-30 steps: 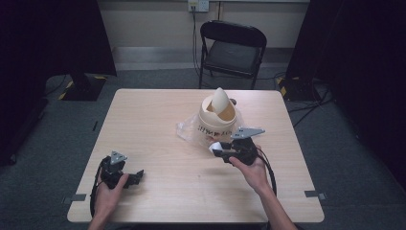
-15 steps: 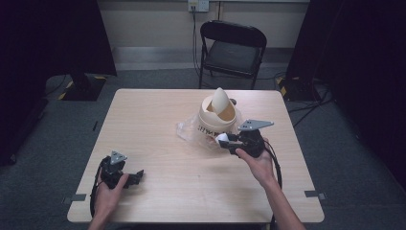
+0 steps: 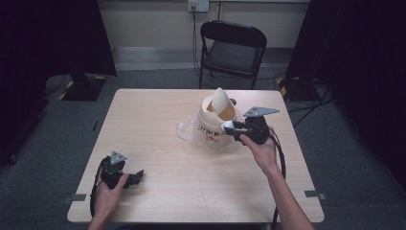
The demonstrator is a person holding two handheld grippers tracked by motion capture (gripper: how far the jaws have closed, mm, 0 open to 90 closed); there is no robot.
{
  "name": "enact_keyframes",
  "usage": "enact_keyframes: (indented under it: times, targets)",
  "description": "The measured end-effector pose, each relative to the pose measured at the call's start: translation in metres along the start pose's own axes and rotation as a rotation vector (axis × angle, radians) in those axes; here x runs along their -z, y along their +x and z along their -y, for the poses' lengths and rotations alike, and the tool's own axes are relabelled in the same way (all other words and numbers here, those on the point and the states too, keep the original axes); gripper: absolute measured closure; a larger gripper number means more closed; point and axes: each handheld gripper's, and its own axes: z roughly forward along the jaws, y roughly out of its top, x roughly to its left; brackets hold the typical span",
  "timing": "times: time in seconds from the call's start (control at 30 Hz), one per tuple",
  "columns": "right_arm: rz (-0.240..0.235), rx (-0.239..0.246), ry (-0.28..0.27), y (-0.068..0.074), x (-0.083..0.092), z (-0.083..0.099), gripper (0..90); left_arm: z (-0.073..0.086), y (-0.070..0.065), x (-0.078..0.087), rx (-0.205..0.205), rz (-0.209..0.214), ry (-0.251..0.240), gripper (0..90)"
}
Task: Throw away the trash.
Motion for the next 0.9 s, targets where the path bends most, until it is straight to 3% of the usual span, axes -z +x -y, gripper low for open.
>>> enact_keyframes:
  times: [0.33, 0.57, 0.9]
  targets:
    - [0.035, -0.017, -0.013, -0.019, -0.007, -0.017, 59.0, 0.000, 0.000, 0.000, 0.000, -0.001, 0.001, 0.1]
    - [0.050, -0.051, 0.000, -0.033, -0.019, -0.018, 59.0, 0.000, 0.000, 0.000, 0.000, -0.001, 0.001, 0.0]
    - [0.051, -0.050, 0.026, -0.038, -0.032, -0.023, 59.1, 0.000, 0.000, 0.000, -0.001, -0.001, 0.001, 0.1]
